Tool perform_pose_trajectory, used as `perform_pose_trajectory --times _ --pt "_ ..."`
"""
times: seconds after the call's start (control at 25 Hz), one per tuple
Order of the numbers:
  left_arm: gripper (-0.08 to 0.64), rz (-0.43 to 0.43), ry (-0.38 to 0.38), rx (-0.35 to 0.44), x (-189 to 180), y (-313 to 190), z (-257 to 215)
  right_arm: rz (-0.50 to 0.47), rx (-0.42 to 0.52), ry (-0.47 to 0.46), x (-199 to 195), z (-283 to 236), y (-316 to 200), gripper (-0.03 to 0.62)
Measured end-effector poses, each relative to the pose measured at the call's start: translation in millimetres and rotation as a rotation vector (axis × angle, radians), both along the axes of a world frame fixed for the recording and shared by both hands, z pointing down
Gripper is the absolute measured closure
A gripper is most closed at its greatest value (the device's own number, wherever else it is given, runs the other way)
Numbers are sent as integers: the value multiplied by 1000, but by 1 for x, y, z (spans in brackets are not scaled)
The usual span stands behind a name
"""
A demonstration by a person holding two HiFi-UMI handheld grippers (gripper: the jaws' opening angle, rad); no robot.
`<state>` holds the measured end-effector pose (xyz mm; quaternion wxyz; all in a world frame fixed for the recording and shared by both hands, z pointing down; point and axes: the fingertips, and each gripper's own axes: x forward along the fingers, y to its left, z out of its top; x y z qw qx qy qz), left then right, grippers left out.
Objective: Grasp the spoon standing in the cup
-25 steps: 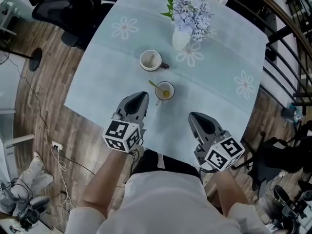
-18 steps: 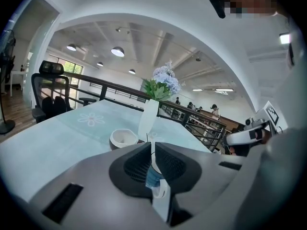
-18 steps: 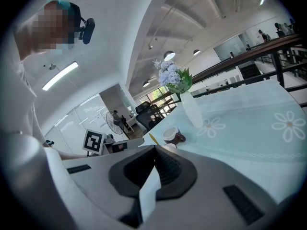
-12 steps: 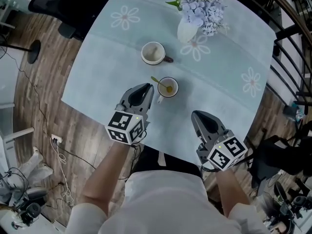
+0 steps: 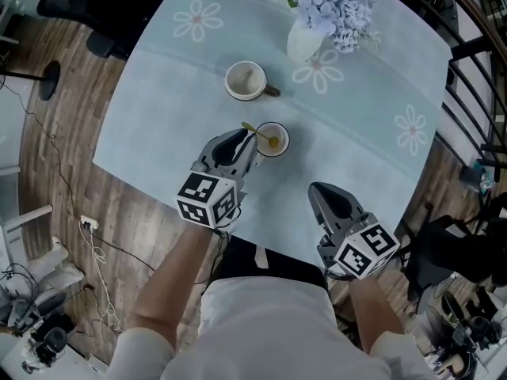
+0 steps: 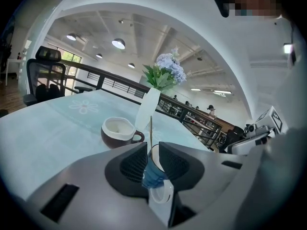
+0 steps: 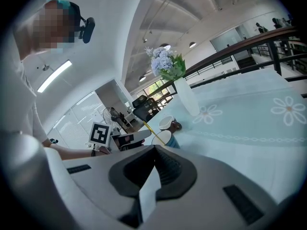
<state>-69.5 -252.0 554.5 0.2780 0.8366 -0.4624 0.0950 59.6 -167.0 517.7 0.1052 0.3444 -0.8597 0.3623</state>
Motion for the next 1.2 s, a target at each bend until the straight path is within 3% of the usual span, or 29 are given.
perform_pose_trajectory --times 0.56,1.2 --pt "479 -7 21 -34 5 -11 14 6 -36 -1 3 16 7 571" --pt "534 -17 -13 -16 7 -8 9 27 -30 -14 12 15 6 571"
